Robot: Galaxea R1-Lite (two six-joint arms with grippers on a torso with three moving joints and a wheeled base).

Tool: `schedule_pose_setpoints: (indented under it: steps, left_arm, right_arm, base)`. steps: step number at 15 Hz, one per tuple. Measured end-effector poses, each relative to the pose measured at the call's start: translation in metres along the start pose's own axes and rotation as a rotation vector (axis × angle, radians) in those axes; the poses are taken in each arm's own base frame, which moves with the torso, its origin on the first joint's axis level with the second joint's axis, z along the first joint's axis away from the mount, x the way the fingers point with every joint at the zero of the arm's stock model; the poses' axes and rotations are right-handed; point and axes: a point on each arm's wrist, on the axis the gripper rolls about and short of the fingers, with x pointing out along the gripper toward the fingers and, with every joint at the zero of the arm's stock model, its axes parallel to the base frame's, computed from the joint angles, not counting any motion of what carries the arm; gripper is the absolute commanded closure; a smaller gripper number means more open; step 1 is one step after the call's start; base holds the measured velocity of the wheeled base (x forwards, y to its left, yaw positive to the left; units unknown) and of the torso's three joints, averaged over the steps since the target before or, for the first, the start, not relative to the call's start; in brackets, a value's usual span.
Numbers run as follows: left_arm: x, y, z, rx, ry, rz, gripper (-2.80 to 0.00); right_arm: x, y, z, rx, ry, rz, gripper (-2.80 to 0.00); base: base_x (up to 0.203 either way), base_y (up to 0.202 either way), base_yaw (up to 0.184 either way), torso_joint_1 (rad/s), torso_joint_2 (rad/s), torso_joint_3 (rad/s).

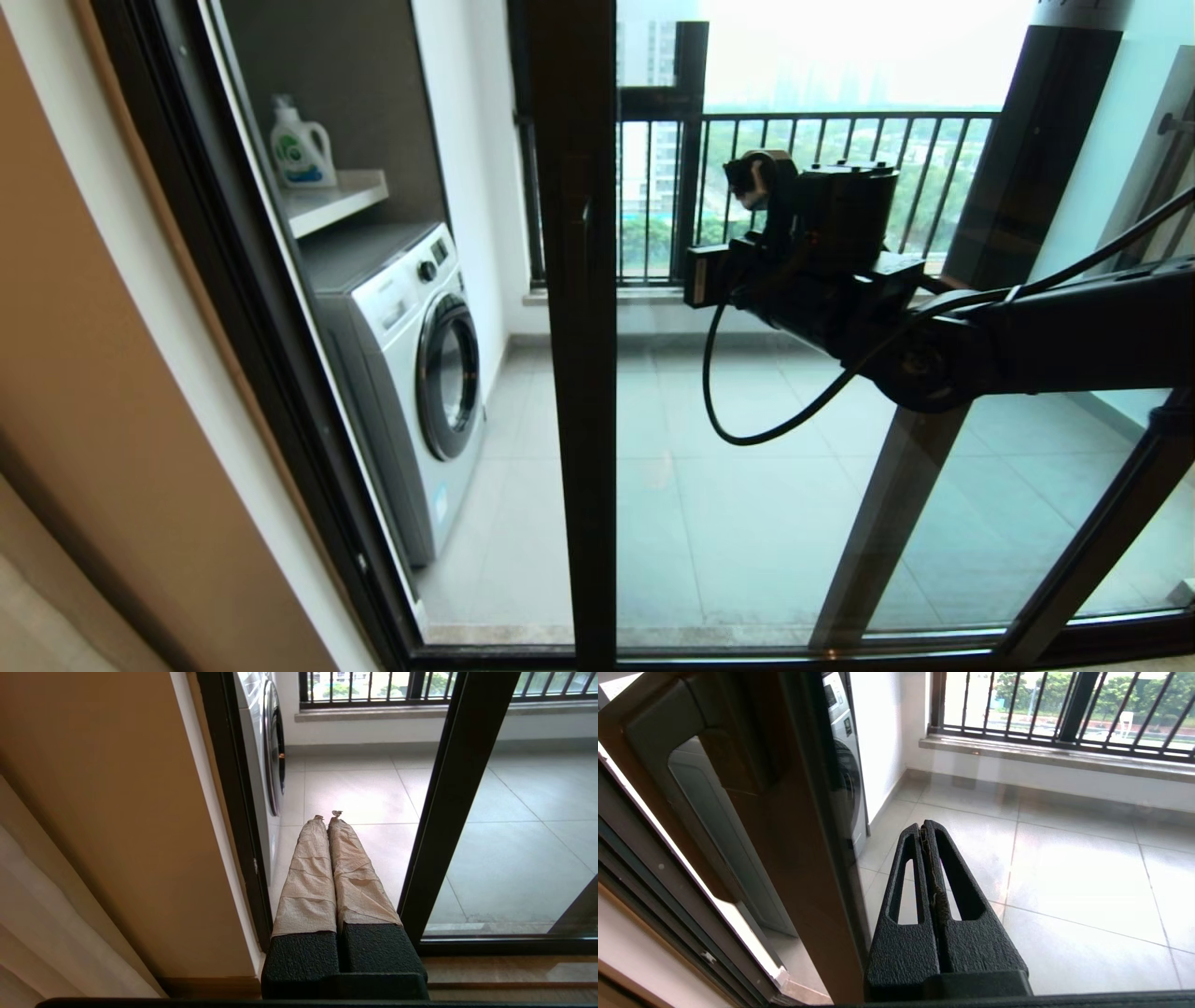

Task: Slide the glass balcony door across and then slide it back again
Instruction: Close the slid door

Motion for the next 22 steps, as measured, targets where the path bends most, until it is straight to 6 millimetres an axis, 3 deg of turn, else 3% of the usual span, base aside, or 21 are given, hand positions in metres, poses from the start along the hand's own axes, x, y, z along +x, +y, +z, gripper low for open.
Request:
schedule_pose_setpoints:
  steps: [2, 4, 9, 12, 15, 18, 22]
  left_arm:
    - [0.000, 0.000, 0.000, 0.000, 0.000, 0.000, 0.00]
    - [0.000, 0.000, 0.000, 0.000, 0.000, 0.000, 0.00]
    - [0.000, 0.000, 0.000, 0.000, 0.000, -0.001, 0.00]
    - [0.000, 0.000, 0.000, 0.000, 0.000, 0.000, 0.00]
    - [0.000, 0.000, 0.000, 0.000, 0.000, 0.000, 0.00]
    - [0.000, 0.000, 0.000, 0.000, 0.000, 0.000, 0.00]
    - [0.000, 0.000, 0.000, 0.000, 0.000, 0.000, 0.00]
  right_arm:
    - [-0.027, -0.009, 0.010, -0.001, 0.003, -0.014, 0.00]
    - [-0.067, -0.019, 0.025, -0.002, -0.012, -0.033, 0.00]
    - [-0.208, -0.041, 0.069, -0.058, -0.081, -0.150, 0.00]
    - [-0.287, -0.051, 0.078, -0.109, -0.091, -0.282, 0.00]
    - [-0.356, -0.062, 0.074, -0.124, -0.116, -0.474, 0.00]
    - [-0.417, -0.054, 0.061, -0.139, -0.187, -0.599, 0.00]
    - [-0.478, -0.032, 0.016, -0.170, -0.223, -0.668, 0.00]
  base:
    - [0.000, 0.000, 0.000, 0.000, 0.00, 0.000]
    - [0.000, 0.000, 0.000, 0.000, 0.00, 0.000]
    - [0.000, 0.000, 0.000, 0.000, 0.00, 0.000]
    - [0.000, 0.000, 0.000, 0.000, 0.00, 0.000]
    - [0.000, 0.000, 0.000, 0.000, 0.00, 0.000]
    - [0.000, 0.000, 0.000, 0.000, 0.00, 0.000]
    - [0.000, 0.000, 0.000, 0.000, 0.00, 0.000]
